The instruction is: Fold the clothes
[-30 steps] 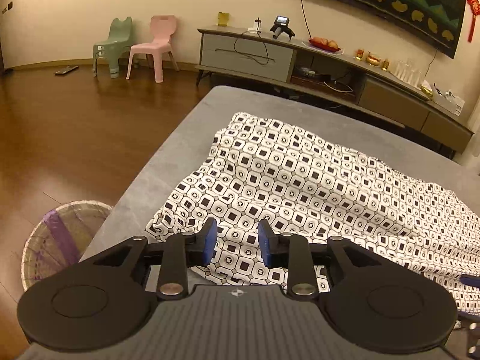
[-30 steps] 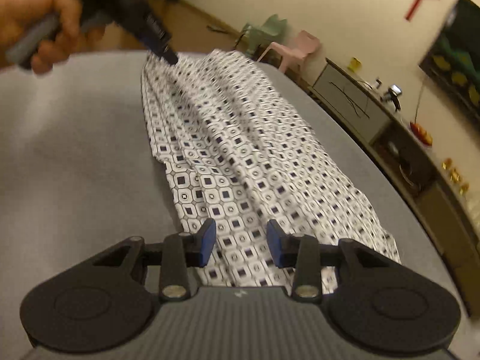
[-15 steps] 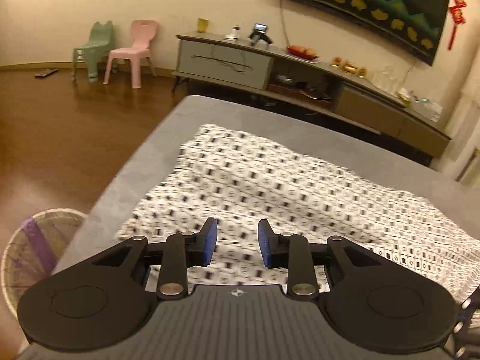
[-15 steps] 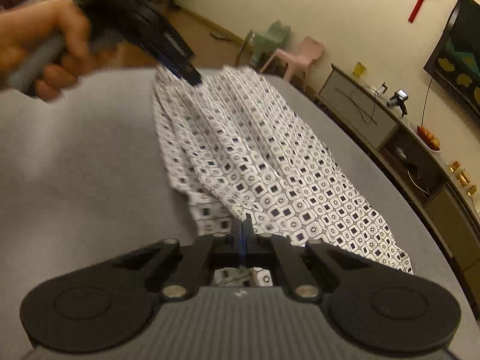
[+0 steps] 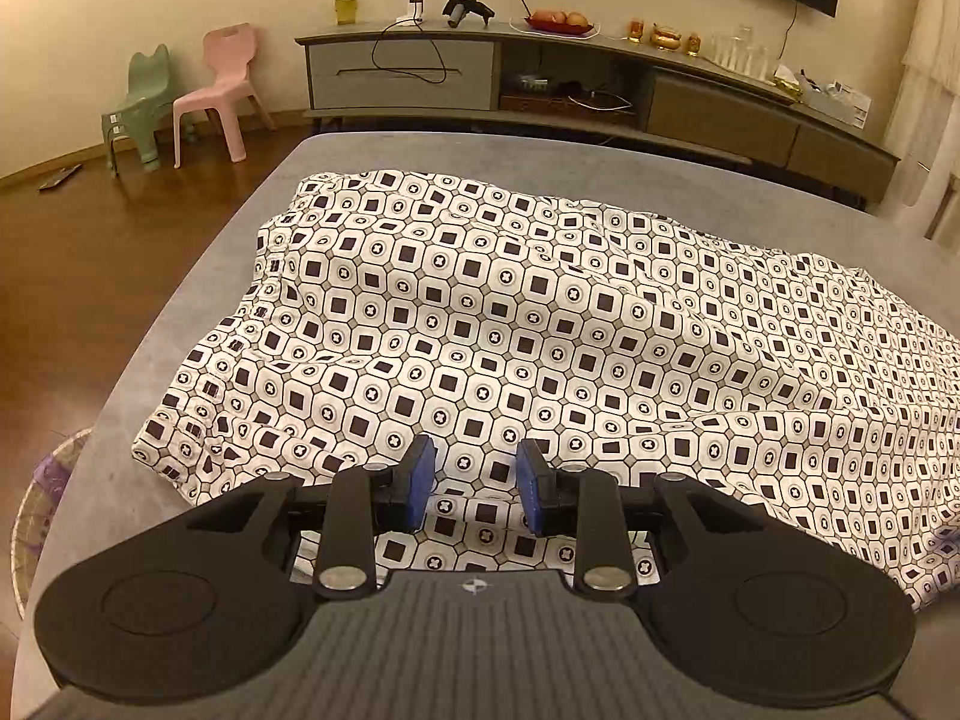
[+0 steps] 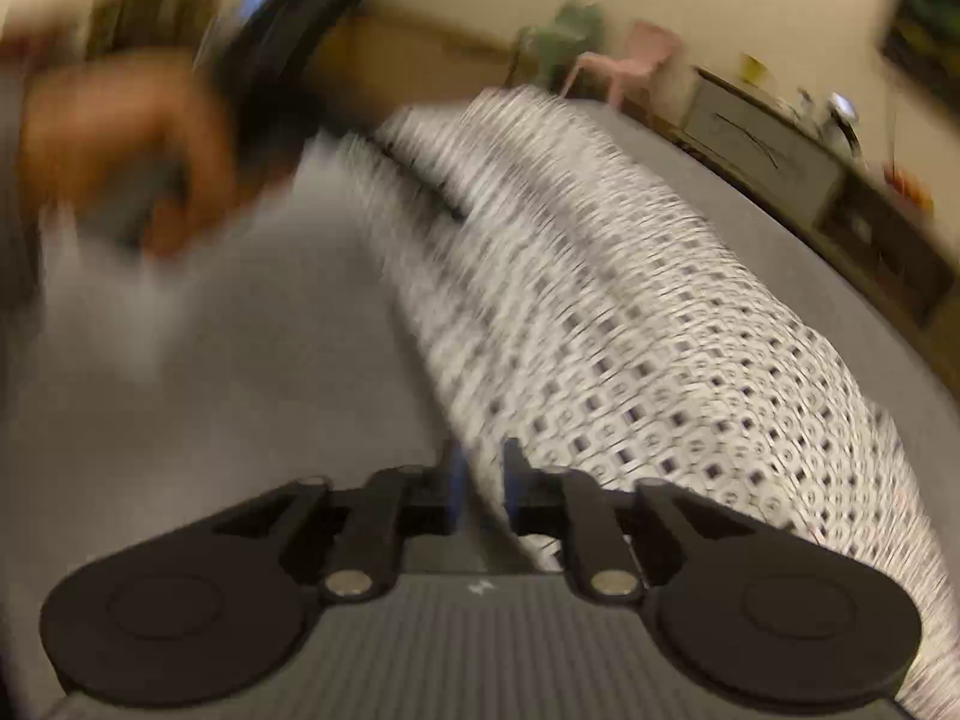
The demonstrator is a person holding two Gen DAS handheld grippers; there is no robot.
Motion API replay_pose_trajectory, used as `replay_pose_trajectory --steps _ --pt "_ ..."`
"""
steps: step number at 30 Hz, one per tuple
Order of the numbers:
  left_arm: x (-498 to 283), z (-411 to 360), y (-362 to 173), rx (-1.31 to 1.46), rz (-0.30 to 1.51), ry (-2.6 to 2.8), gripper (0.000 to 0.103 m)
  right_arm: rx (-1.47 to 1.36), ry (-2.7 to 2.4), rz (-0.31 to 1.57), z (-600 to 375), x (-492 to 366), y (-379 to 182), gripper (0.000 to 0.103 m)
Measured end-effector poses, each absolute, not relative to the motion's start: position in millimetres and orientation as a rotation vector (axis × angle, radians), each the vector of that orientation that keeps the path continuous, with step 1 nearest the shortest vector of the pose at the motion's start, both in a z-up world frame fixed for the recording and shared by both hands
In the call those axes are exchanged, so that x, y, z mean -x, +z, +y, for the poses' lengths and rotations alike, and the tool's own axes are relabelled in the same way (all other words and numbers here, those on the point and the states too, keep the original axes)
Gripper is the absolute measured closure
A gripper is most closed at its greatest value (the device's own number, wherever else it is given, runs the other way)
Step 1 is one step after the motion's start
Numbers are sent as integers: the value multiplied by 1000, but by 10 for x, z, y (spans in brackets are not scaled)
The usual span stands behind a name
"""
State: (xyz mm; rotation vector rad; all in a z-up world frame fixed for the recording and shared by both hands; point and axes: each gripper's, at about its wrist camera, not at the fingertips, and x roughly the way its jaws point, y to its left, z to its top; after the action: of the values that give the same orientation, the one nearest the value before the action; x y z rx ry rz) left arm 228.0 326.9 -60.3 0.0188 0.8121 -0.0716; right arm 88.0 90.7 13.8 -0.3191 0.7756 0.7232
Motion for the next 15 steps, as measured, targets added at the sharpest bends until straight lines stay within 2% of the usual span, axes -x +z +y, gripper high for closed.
replay_pose_trajectory --steps 4,10,15 --pt "-2274 3243 -548 -20 799 -74 71 144 539 777 527 -1503 395 79" --pt "-2112 3155 -353 -40 748 -167 71 160 445 885 744 -2416 55 79" --pt "-2132 3014 -612 -131 793 -208 68 230 415 940 948 -2883 -233 80"
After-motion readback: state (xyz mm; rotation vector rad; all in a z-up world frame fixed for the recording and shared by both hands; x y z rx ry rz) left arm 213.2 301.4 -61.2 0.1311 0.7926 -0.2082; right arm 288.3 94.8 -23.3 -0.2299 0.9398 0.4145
